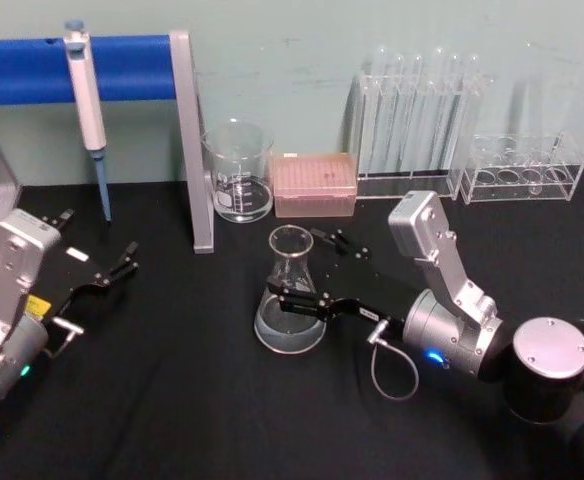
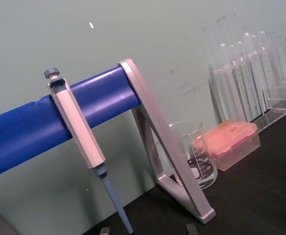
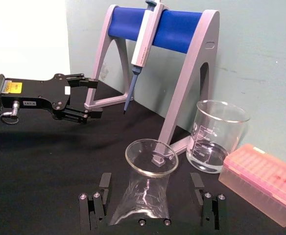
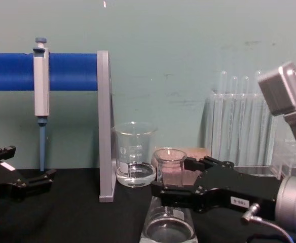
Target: Grasp the erlenmeyer flask with one hand, shake it three times, then place it back.
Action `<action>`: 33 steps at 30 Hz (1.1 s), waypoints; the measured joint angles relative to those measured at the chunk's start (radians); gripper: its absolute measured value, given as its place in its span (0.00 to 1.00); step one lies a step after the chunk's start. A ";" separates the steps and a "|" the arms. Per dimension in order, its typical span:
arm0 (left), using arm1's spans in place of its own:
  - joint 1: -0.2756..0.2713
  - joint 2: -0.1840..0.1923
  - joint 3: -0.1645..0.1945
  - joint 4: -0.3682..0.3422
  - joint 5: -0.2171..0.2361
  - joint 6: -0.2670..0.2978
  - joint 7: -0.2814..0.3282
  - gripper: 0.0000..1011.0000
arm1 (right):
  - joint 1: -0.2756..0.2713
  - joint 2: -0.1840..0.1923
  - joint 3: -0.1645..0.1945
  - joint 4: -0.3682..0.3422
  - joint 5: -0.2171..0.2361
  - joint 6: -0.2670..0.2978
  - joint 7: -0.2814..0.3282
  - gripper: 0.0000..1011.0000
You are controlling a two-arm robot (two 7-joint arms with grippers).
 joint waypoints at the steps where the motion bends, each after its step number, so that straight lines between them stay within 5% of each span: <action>1: 0.000 0.000 0.000 0.000 0.000 0.000 0.000 0.99 | 0.002 -0.002 -0.001 0.003 -0.002 -0.001 0.000 0.99; 15: 0.000 0.000 0.000 0.000 0.000 0.000 0.000 0.99 | 0.031 -0.051 -0.002 0.063 -0.032 -0.009 -0.012 0.99; 33: 0.000 0.000 0.000 0.000 0.000 0.000 0.000 0.99 | 0.034 -0.065 0.007 0.071 -0.034 -0.013 -0.005 0.99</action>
